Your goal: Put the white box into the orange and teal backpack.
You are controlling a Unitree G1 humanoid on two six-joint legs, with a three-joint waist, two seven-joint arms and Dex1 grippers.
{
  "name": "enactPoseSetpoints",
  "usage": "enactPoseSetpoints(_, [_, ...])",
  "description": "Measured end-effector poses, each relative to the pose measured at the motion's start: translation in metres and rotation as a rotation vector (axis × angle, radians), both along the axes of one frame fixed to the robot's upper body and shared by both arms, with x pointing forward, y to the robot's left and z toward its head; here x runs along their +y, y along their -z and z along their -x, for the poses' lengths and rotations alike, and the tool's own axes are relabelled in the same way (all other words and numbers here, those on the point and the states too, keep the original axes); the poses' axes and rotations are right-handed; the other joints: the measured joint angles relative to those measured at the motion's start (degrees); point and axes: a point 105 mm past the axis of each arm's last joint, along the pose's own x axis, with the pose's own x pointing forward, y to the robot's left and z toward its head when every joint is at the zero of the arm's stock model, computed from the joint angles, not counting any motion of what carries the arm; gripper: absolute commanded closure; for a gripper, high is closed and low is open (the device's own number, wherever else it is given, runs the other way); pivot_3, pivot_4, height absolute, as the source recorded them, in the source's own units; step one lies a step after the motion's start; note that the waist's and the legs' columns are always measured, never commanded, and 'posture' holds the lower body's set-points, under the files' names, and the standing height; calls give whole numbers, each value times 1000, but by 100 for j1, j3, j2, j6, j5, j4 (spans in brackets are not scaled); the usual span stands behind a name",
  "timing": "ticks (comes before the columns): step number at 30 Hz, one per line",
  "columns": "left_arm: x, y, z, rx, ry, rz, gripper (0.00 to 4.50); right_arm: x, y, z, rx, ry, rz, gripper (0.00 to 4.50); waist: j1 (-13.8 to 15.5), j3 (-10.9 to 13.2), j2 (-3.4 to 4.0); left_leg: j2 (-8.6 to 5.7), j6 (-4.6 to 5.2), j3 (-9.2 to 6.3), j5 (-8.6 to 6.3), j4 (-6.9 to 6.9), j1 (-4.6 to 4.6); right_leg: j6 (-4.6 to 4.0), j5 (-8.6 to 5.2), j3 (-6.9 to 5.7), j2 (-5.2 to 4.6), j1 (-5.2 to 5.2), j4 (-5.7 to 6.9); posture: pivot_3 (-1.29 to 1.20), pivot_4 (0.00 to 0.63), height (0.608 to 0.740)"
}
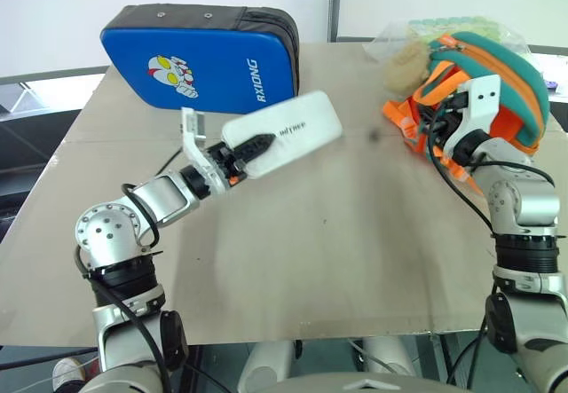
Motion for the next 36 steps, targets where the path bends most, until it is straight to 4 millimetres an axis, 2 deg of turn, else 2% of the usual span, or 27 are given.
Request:
enactPoseSetpoints(3, [7,-8,-2,-50,-47,-15,3596,24,-13,30,-3,-236,-25,4464,-9,1,0,-2,10,-16,-6,-1,-2,0,0,-4,0,1,-3,0,150,740])
enactPoseSetpoints(5, [21,-13,-4,-95,-117,-81,3596,37,-19,56,0,-399,2,4464,-18,2,-1,-2,17,-16,-11,-1,-3,0,0,-4,0,1,-5,0,150,740])
enactPoseSetpoints(8, [42,-25,0,-209,-211,-178,3596,39,-17,70,10,-476,88,4464,-26,2,-1,-4,19,-7,-12,-1,-3,-1,0,-7,-1,2,-12,0,150,740])
enactPoseSetpoints(10, [48,-28,13,-293,-174,-265,3596,36,-8,75,41,-502,121,4464,-20,3,-3,-3,20,7,-12,-3,-8,-1,0,-12,-1,2,-18,0,150,740])
enactPoseSetpoints(12, [46,-29,34,-356,-35,-355,3596,23,1,80,100,-516,143,4464,7,14,6,-3,26,10,-16,-4,-14,-1,0,-14,-5,1,-26,0,150,740])
enactPoseSetpoints(18, [27,-51,60,-540,180,-449,3596,3,-5,95,106,-577,186,4464,99,32,10,-1,30,-11,-17,1,-33,-4,3,-40,-5,4,-48,0,150,740])
enactPoseSetpoints(21, [15,-58,60,-630,248,-508,3596,0,1,100,121,-607,182,4464,99,32,10,-1,30,-12,-16,4,-36,-6,7,-43,-4,3,-48,0,150,740])
enactPoseSetpoints(27, [-11,-62,58,-774,403,-659,3596,-4,-1,102,88,-611,223,4464,79,33,10,-2,27,-14,-15,9,-48,-5,7,-47,-4,-3,-53,0,150,740])
enactPoseSetpoints(36, [-18,-60,53,-866,552,-751,3596,-5,-4,96,55,-553,226,4464,74,34,10,-2,28,-36,-15,24,-69,-5,8,-73,-3,-9,-55,0,150,740])
